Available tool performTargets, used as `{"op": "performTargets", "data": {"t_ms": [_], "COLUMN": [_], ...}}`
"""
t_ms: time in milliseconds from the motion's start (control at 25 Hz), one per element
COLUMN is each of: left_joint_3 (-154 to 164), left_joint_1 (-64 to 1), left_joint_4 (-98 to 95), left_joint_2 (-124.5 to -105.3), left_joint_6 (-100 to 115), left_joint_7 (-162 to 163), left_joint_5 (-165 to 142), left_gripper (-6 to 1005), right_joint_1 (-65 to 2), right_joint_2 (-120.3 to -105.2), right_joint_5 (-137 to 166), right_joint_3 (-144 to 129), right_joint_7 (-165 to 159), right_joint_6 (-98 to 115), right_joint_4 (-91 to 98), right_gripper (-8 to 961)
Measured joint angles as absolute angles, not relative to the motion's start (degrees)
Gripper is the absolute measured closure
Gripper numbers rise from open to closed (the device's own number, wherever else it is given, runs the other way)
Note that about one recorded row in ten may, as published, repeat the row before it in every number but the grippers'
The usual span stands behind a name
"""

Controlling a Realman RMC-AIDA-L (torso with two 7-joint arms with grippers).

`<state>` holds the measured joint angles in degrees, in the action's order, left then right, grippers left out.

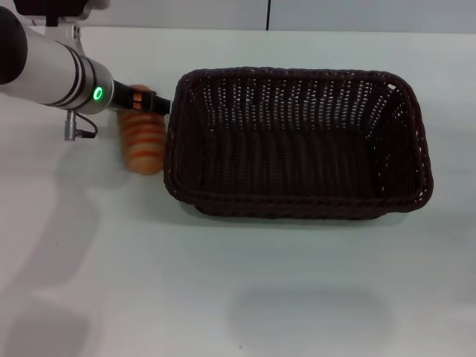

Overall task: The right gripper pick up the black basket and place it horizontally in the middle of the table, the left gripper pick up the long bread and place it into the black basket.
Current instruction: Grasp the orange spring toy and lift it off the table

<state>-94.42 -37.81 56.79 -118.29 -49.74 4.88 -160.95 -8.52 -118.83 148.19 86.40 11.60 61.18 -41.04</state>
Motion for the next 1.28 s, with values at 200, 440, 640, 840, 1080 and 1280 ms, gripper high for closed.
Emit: {"op": "performTargets", "data": {"t_ms": [200,440,640,840,1080,1280], "left_joint_3": [-94.64,-94.65,-94.53,-94.36,-94.30,-99.95], "left_joint_1": [-38.25,-38.25,-38.24,-38.23,-38.18,-33.80], "left_joint_4": [55.76,55.75,55.76,55.95,56.19,64.46], "left_joint_2": [-118.24,-118.15,-118.11,-118.18,-118.20,-118.03], "left_joint_6": [-49.78,-49.83,-49.92,-50.00,-49.83,-48.44], "left_joint_7": [4.42,4.38,3.63,3.17,3.09,-0.95], "left_joint_5": [-160.82,-160.80,-161.09,-161.11,-161.16,-160.63], "left_gripper": [138,163,227,294,392,450], "right_joint_1": [-8.64,-8.77,-8.76,-8.81,-8.82,-8.64], "right_joint_2": [-118.83,-118.83,-118.83,-118.83,-118.83,-118.83], "right_joint_5": [148.19,148.19,148.19,148.19,148.19,148.19], "right_joint_3": [86.40,86.40,86.40,86.40,86.40,86.39], "right_joint_7": [11.60,11.60,11.60,11.59,11.60,11.60], "right_joint_6": [61.17,61.17,61.17,61.17,61.17,61.16], "right_joint_4": [-41.05,-41.06,-41.24,-41.24,-41.23,-41.22], "right_gripper": [583,583,583,583,583,583]}}
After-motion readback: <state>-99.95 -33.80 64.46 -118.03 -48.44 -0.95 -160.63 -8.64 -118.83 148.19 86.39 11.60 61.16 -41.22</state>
